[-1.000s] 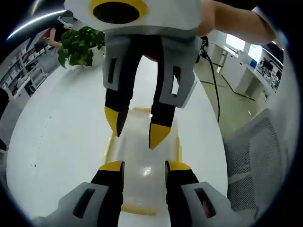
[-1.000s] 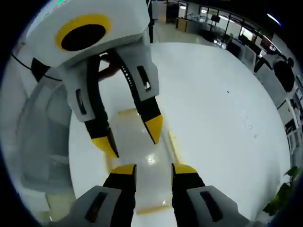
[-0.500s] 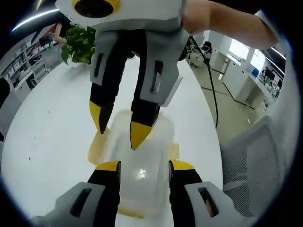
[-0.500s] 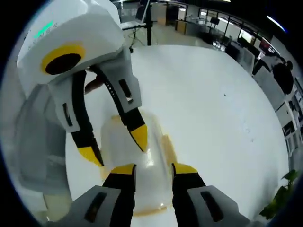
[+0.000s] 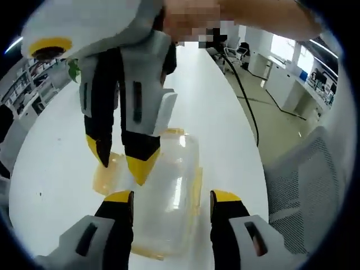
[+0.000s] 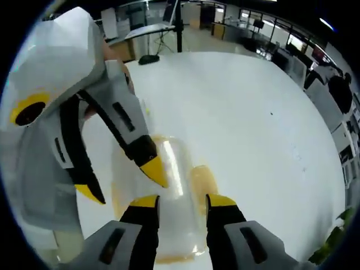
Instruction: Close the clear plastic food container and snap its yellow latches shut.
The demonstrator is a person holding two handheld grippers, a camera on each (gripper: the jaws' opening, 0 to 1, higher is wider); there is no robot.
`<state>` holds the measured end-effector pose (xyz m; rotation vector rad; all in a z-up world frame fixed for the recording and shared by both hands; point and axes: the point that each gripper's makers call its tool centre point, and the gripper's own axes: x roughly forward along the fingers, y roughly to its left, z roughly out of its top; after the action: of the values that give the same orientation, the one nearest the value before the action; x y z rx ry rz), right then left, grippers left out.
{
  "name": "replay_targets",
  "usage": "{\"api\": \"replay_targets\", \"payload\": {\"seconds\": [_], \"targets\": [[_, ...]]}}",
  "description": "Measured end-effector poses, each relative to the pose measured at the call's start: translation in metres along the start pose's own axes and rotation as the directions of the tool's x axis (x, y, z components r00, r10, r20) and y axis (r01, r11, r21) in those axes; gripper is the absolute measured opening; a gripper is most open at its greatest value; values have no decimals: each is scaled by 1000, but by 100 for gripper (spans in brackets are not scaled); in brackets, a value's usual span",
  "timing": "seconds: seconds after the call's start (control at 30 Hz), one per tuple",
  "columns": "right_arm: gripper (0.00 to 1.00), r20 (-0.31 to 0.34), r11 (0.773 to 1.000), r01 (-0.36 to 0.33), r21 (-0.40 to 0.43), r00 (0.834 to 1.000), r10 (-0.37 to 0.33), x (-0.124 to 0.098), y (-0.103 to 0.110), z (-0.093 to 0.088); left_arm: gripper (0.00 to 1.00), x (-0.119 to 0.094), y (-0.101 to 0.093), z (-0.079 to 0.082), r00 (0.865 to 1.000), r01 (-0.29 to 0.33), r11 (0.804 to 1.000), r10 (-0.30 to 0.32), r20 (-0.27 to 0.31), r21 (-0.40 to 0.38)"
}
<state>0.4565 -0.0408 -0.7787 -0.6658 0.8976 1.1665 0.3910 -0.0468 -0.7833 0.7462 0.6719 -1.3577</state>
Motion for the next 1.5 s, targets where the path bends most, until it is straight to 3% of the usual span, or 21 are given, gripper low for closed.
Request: {"api": "replay_targets", "payload": {"seconds": [0.23,0.67,1.0,1.27,1.3,1.33,1.37,1.4,1.43,1.5], "targets": [[32,-13,999,-37,5,999,37,5,0,-2,58,4,-3,-3,998,-53,997,55,-18,57],[31,-53,991,-133,23,990,134,10,0,-3,54,9,3,-5,986,-161,981,164,-22,108],[30,-161,974,-213,-72,967,199,13,3,-1,54,16,6,-3,974,-218,962,224,-19,165],[28,-230,963,-259,-73,944,237,17,4,-3,51,18,7,-4,963,-258,954,267,-37,152],[27,-241,962,-263,-73,941,239,18,4,-3,50,19,8,-5,959,-269,950,280,-48,160],[27,-273,961,-270,-67,931,243,17,6,-7,49,9,23,-8,922,-362,914,380,-70,184],[26,-254,958,-281,-54,932,259,18,8,-5,48,17,11,-8,951,-293,945,303,-56,142],[25,-194,939,-343,-39,924,330,24,17,4,48,16,12,-8,950,-296,943,308,-58,150],[25,-243,953,-301,-43,928,282,18,6,-4,48,17,11,-9,951,-292,945,303,-63,144],[25,-242,950,-306,-57,928,284,18,8,0,48,16,10,-12,951,-293,945,304,-59,144]]}}
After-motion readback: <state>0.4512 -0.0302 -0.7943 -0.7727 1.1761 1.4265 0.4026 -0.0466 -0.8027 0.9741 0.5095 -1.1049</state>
